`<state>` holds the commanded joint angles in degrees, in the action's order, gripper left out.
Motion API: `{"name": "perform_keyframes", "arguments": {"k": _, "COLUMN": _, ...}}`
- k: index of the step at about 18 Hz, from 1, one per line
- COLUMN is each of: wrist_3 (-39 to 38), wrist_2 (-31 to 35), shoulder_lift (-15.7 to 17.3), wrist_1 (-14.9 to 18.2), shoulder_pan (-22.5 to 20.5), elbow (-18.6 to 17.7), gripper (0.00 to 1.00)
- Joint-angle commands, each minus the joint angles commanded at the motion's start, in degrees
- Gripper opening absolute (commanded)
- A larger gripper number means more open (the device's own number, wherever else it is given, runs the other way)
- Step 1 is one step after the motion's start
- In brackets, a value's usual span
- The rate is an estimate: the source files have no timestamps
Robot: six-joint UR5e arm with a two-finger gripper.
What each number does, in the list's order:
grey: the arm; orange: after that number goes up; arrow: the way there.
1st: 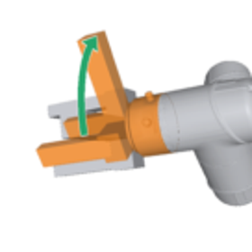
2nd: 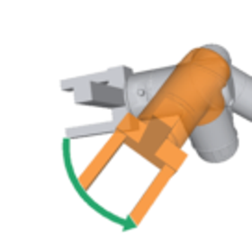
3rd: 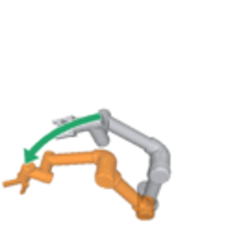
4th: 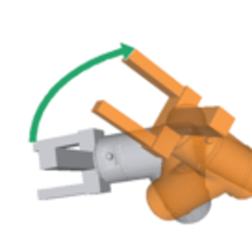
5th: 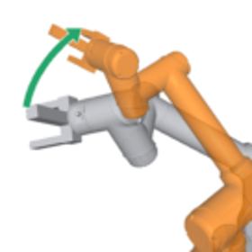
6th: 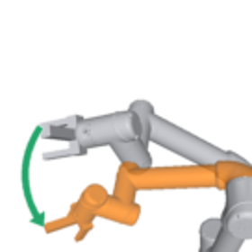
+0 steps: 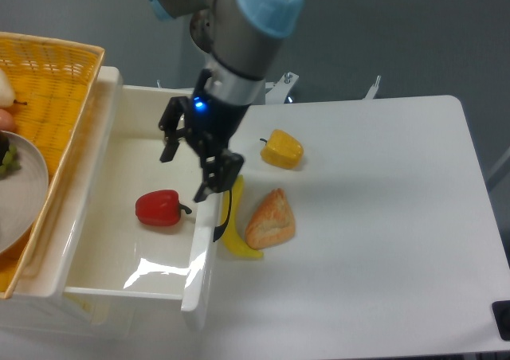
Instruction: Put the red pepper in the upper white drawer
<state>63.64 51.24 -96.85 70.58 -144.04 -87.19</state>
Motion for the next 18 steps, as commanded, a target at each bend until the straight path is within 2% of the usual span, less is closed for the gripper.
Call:
{"name": "perform_keyframes", "arguments": {"k": 3, "wrist_3": -2.55, "wrist_2": 0.17, "shoulder_lift": 0.09, "wrist_1": 0.0, "shoulder_pan": -3.25, "elbow": 0.18, "gripper": 0.99}}
{"name": "perform_keyframes", "arguments": {"k": 8, "wrist_3": -1.95, "wrist_2": 1.49, "shoulder_lift": -0.26, "wrist_1": -0.18, "shoulder_pan": -10.72, "elbow": -0.87, "gripper": 1.0}}
{"name": "perform_keyframes", "arguments": {"k": 12, "wrist_3": -0.28, "wrist_2": 11.75, "shoulder_lift": -0.79, "wrist_1": -0.35, "shoulder_pan": -13.28, "elbow": -1.75, "gripper": 1.0}}
{"name": "perform_keyframes", "arguments": {"k": 18, "wrist_3": 9.03, "wrist_2": 25.03, "shoulder_lift": -5.71, "wrist_1": -0.35, "shoulder_pan": -14.77, "elbow": -1.84, "gripper": 1.0}}
